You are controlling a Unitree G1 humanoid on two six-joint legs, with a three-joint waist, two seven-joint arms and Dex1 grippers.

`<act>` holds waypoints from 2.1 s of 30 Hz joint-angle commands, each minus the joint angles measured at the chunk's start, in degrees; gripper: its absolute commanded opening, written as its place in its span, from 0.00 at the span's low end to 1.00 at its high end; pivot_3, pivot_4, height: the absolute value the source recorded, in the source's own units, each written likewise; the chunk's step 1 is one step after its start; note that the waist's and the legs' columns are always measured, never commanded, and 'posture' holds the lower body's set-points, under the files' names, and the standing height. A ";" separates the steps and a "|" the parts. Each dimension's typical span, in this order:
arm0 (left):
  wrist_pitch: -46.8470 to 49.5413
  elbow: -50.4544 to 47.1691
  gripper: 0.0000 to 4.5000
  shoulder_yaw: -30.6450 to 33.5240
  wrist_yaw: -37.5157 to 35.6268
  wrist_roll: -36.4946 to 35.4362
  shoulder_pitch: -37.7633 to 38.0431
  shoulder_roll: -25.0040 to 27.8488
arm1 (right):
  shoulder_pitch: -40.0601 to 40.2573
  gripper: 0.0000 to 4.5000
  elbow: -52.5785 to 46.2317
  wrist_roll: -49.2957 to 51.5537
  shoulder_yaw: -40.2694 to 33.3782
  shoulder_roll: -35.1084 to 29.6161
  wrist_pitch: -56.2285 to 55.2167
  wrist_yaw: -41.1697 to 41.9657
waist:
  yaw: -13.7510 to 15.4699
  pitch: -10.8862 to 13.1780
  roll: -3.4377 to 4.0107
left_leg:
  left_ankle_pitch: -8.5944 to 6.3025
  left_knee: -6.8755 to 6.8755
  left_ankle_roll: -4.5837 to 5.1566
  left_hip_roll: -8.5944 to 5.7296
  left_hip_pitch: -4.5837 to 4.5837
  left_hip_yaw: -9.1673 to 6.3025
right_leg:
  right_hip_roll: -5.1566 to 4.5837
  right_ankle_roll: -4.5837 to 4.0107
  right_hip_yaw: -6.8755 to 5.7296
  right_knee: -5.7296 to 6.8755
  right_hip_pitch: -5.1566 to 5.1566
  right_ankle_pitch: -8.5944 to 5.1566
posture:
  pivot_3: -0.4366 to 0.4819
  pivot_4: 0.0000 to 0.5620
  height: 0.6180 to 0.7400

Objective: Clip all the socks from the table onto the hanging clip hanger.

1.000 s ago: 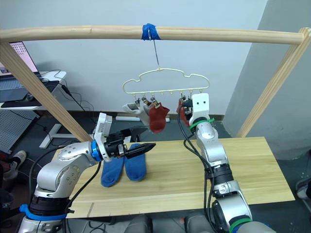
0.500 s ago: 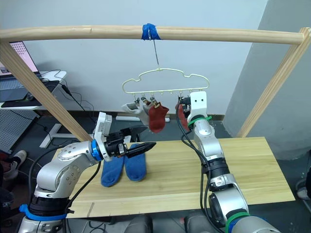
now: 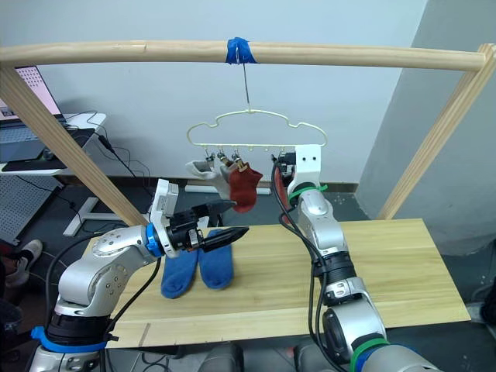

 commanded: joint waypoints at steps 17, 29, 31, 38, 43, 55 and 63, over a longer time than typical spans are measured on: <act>-1.23 -2.12 1.00 0.32 0.90 0.14 0.00 0.15 | -3.38 0.55 -0.38 3.61 -1.76 1.96 -0.61 2.16 | 0.11 0.02 0.01 | 0.00 -0.03 0.00 0.00 0.00 0.00 | 0.00 0.00 0.00 0.00 -0.02 0.00 | 0.56 0.22 1.00; -1.41 -2.56 1.00 0.41 1.32 0.28 0.58 0.06 | -3.50 0.09 0.43 3.50 -1.94 2.03 -0.20 3.28 | 0.53 0.03 0.01 | 0.00 -0.05 0.00 0.01 0.00 0.01 | 0.00 -0.01 0.00 -0.01 -0.04 -0.01 | 0.57 0.21 1.00; -1.44 -2.58 1.00 0.36 1.38 0.31 0.63 0.00 | -3.49 0.01 0.41 3.52 -2.00 1.93 -0.16 3.35 | 0.67 0.03 0.01 | 0.00 -0.05 0.00 0.01 0.00 0.01 | 0.00 -0.01 0.01 -0.01 -0.05 -0.01 | 0.57 0.21 1.00; -1.11 -1.94 1.00 -0.22 2.11 1.06 0.89 -0.08 | -1.60 0.00 -3.03 4.10 -1.57 -1.06 2.83 7.30 | 1.26 0.03 0.01 | 0.00 -0.07 0.00 0.01 0.00 0.02 | 0.00 -0.03 0.01 -0.01 -0.06 -0.02 | 0.56 0.21 1.00; -4.08 10.61 1.00 -7.06 8.34 14.56 1.09 0.22 | 3.65 0.00 -14.04 6.51 0.71 -9.37 13.63 16.77 | 1.91 0.04 0.06 | 0.00 -0.06 0.00 -0.05 0.00 0.03 | -0.03 -0.03 0.01 -0.09 -0.03 -0.03 | 0.54 0.21 1.00; -21.45 50.46 1.00 -16.57 23.75 38.32 -11.91 -7.84 | 7.81 0.00 -25.73 8.47 -0.62 -12.98 23.88 16.91 | 1.72 0.03 0.03 | 0.00 -0.02 0.01 -0.02 -0.03 0.12 | 0.01 -0.03 0.06 -0.12 -0.05 -0.03 | 0.44 0.22 1.00; -24.69 64.62 1.00 -14.08 23.56 38.84 -15.87 -10.63 | 8.80 0.00 -28.40 8.92 -1.35 -13.35 26.07 15.77 | 1.04 -0.01 0.00 | -0.01 -0.03 0.01 -0.04 -0.13 0.07 | -0.02 -0.03 0.00 -0.22 -0.04 -0.03 | 0.39 0.22 1.00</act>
